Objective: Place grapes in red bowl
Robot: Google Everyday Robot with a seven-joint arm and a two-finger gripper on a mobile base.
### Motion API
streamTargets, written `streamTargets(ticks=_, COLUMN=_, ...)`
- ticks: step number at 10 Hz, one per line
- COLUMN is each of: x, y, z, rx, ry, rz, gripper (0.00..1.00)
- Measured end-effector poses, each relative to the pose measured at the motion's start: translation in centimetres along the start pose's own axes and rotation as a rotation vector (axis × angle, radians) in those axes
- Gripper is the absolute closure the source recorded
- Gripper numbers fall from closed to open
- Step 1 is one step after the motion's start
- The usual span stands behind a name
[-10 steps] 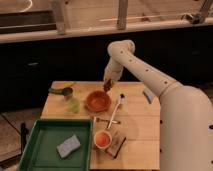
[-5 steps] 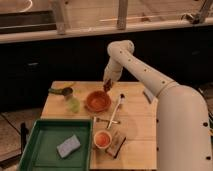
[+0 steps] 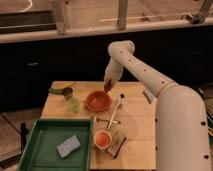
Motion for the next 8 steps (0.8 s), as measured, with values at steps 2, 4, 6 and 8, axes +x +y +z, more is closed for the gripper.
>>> streamTargets(ticks=2, x=0.02, y=0.23, z=0.12, rx=-0.006, ry=-0.006, rz=0.002, gripper=0.8)
streamTargets(ticks=4, x=0.03, y=0.4, z=0.21, rx=-0.007, ry=-0.01, rz=0.006, gripper=0.74)
streamTargets(ticks=6, x=0.01, y=0.33, z=0.33, rx=-0.007, ry=-0.014, rz=0.008, gripper=0.74)
streamTargets(ticks=8, x=-0.06, y=0.3, z=0.45, rx=-0.009, ry=-0.019, rz=0.01, gripper=0.67)
